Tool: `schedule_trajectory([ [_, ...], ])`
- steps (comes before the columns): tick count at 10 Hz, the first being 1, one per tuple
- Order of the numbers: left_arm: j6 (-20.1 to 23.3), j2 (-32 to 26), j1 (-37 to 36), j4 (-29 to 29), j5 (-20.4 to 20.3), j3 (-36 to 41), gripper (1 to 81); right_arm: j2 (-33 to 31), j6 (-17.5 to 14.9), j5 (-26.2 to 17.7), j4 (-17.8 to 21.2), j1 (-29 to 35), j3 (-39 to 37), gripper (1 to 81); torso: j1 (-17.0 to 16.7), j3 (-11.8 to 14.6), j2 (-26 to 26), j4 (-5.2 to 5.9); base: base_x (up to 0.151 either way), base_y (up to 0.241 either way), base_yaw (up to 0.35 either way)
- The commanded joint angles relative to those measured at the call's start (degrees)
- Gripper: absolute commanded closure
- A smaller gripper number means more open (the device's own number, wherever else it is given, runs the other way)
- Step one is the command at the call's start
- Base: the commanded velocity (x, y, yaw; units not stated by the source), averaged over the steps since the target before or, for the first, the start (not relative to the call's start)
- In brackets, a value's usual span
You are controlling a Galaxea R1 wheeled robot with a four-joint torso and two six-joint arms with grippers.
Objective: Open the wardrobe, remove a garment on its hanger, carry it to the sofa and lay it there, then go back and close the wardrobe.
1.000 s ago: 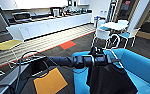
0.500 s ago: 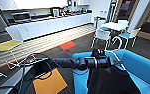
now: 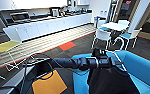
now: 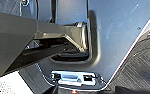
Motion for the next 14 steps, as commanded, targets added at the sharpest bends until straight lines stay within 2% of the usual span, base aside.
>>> schedule_trajectory([
  [1, 0.8, 0.78, -9.26, 1.22, -2.21, 1.63, 81.1, 0.72, -0.21, -2.83, -0.21, 0.21, 0.66, 1.0, 0.0, 0.0, 0.0, 0.0, 0.087, 0.0, 0.0],
  [3, 0.8, 0.95, -9.26, 1.22, -2.21, 1.55, 81.1, 0.72, -0.22, -2.83, -0.21, 0.21, 0.66, 1.0, 0.02, 0.0, 0.0, 0.0, 0.087, 0.0, 0.0],
  [7, 0.89, 1.04, -9.26, 1.22, -2.21, 1.55, 81.1, 0.72, -0.22, -2.83, -0.21, 0.21, 0.75, 1.0, 0.02, -5.32, 0.0, 0.0, 0.04, 0.0, 0.0],
  [9, 0.89, 1.04, -9.26, 1.22, -2.3, 1.63, 81.1, 0.72, -0.22, -2.83, -0.21, 0.21, 0.75, 1.0, 0.04, -4.61, 0.02, 0.0, 0.0, 0.0, 0.0],
  [11, 1.07, 1.39, -8.91, 1.31, -2.21, 0.75, 81.1, 0.72, -0.22, -2.83, -0.21, 0.21, 0.75, 1.0, 0.04, -5.51, 0.04, 0.0, 0.0, 0.0, 0.0],
  [14, 1.42, 4.03, -7.24, 2.1, -0.71, -5.31, 81.1, 0.72, -0.22, -2.92, -0.21, 0.3, 0.75, 1.0, 0.04, -5.47, 0.06, 0.0, 0.0, 0.0, 0.0],
])
